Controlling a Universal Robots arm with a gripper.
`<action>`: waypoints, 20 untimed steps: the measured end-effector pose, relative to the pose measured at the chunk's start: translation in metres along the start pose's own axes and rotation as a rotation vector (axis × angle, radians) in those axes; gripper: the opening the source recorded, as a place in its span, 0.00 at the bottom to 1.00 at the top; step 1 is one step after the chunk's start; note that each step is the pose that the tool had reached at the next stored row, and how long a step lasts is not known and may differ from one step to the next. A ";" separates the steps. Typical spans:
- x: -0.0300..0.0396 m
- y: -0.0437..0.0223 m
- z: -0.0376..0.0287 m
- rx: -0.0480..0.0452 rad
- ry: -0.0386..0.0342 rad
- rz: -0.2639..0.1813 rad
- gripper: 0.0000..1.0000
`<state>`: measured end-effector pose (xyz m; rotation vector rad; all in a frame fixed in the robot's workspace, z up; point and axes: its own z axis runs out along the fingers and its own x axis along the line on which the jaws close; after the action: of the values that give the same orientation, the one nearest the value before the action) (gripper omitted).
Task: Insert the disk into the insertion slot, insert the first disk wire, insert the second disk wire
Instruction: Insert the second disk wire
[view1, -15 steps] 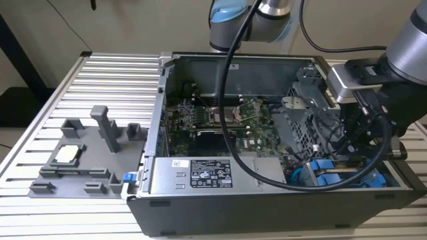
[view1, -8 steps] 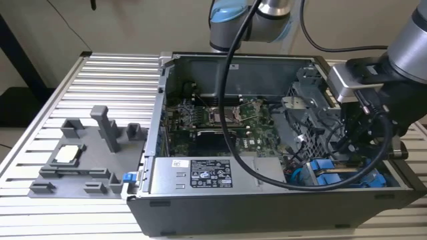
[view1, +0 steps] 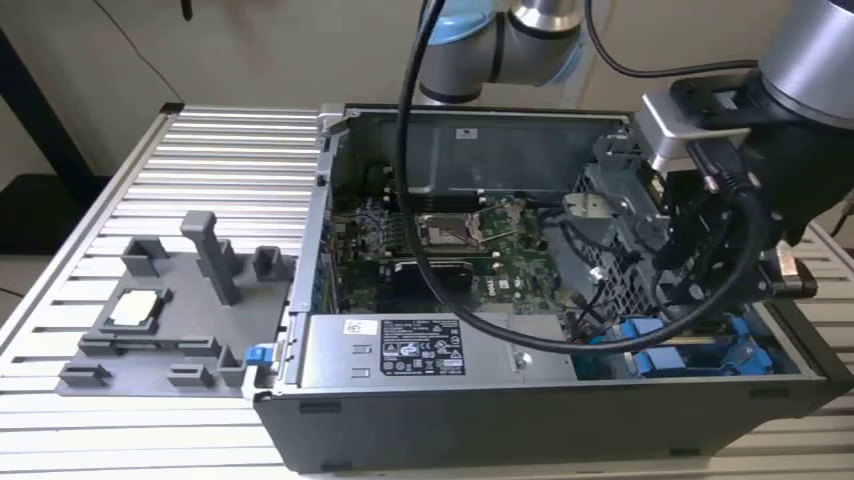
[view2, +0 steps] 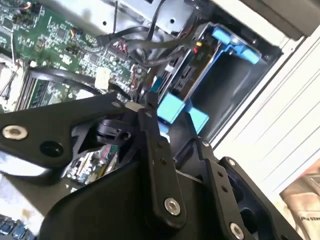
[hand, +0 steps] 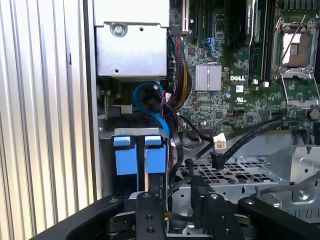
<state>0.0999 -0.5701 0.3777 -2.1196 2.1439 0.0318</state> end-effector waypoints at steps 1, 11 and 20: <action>-0.0019 0.0040 -0.0001 0.0007 -0.0001 0.000 0.41; -0.0226 0.0227 0.0074 0.0236 -0.0139 -0.009 0.47; -0.0294 0.0266 0.0162 0.0430 -0.0410 -0.048 0.32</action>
<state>0.0748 -0.5388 0.3628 -2.1266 2.0517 0.0241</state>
